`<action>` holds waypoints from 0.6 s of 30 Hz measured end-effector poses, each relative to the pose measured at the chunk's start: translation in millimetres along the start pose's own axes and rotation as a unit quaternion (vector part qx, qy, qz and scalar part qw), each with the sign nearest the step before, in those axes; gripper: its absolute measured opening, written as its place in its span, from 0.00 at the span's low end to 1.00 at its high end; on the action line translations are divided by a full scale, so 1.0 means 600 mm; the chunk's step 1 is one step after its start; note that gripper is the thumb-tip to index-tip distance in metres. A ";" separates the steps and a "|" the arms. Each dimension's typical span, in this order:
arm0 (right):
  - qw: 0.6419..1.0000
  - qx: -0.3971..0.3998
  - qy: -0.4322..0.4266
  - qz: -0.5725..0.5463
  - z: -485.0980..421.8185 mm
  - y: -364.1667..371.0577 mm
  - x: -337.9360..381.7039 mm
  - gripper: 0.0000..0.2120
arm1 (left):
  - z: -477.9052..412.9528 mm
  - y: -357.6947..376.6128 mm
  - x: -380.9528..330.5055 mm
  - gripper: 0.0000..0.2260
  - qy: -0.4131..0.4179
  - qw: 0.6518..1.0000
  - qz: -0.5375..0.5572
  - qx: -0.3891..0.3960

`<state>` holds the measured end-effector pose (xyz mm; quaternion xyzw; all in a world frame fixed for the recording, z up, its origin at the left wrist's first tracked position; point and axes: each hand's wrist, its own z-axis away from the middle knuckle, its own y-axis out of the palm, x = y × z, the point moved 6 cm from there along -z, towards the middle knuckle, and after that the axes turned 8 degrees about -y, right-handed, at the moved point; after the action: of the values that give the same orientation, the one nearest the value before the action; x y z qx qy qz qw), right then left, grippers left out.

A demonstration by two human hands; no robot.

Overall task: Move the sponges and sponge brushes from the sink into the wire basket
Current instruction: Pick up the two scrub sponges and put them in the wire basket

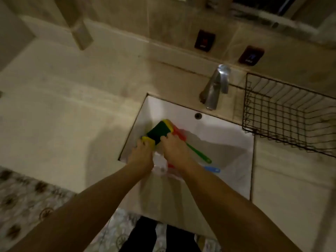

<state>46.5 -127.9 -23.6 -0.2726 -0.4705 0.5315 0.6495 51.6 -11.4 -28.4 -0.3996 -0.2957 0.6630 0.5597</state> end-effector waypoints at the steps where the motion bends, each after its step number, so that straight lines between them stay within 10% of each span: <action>1: 0.998 -0.022 -0.024 0.051 -0.015 -0.005 0.005 0.18 | -0.007 0.007 0.005 0.33 -0.027 0.999 -0.008 0.019; 5: 0.980 -0.090 -0.076 0.159 -0.065 0.000 0.009 0.23 | -0.031 0.036 0.006 0.41 -0.063 0.997 0.030 0.035; 18: 0.954 -0.100 -0.055 0.277 -0.127 0.027 -0.019 0.18 | -0.088 0.064 0.009 0.19 -0.064 0.998 0.028 0.005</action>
<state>108.0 -123.3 -72.2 -0.4266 -0.4623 0.6544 0.4196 77.7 -16.5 -88.4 -0.3611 -0.3162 0.7046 0.5227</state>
